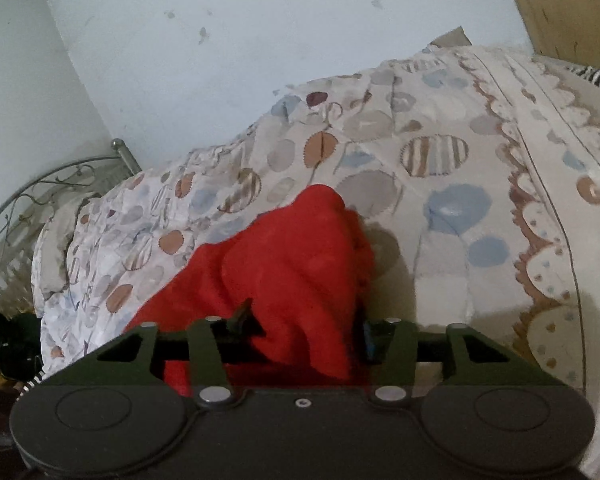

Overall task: Fold small clothes
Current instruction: 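Open both grippers and lift them away from the folded red shirt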

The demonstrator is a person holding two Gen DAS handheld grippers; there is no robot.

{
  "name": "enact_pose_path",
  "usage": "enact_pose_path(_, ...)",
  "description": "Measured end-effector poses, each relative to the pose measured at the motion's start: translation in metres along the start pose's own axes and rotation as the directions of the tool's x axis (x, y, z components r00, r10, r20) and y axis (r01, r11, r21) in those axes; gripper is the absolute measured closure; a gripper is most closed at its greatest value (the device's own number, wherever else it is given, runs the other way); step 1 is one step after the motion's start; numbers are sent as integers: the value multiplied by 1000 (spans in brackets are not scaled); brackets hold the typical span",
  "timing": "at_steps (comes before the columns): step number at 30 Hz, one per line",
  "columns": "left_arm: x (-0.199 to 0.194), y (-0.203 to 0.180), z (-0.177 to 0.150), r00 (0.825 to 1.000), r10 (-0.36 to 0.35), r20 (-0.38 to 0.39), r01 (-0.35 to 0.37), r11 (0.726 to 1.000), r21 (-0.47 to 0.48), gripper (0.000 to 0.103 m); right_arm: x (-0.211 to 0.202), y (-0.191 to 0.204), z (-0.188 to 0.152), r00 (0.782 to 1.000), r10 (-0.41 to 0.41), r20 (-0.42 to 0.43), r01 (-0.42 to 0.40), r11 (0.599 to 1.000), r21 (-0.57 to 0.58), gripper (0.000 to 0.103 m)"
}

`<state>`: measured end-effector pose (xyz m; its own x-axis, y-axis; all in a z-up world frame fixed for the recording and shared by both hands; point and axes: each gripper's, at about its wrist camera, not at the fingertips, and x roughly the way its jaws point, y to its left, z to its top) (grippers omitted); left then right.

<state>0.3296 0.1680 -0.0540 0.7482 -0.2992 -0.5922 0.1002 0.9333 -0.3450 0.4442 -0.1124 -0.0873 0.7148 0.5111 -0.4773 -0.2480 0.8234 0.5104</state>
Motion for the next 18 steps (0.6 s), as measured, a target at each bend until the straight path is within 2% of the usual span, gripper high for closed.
enact_pose_path(3, 6, 0, -2, 999, 41, -32, -42, 999, -16, 6, -9, -1, -2, 1000, -7, 2, 8, 1000, -26, 35)
enact_pose_path(5, 6, -6, -3, 997, 72, -18, -72, 997, 13, 4, -18, 3, -5, 1000, -13, 8, 13, 998, -61, 31)
enact_pose_path(6, 5, -10, -5, 997, 80, -11, -79, 996, 28, 4, -24, 5, -6, 1000, -7, 11, 8, 997, -76, 26)
enact_pose_path(9, 8, -14, -7, 997, 74, -15, -73, 997, 31, 4, -39, 11, -12, 1000, 24, 12, -22, 990, -138, 16)
enact_pose_path(12, 9, -12, -8, 998, 66, -19, -66, 998, 20, 4, -47, 19, -21, 1000, 17, -12, -19, 976, -217, 13)
enact_pose_path(14, 7, -13, -9, 998, 67, -20, -66, 997, 28, 4, -47, 25, -28, 999, -26, -20, 19, 957, -289, 11)
enact_pose_path(16, 7, -14, -11, 998, 64, -21, -63, 997, 35, 4, -44, 28, -34, 994, -108, -12, 97, 933, -345, 8)
enact_pose_path(18, 5, -15, -13, 998, 57, -17, -56, 998, 31, 4, -43, 25, -38, 989, -149, 8, 142, 925, -353, 2)
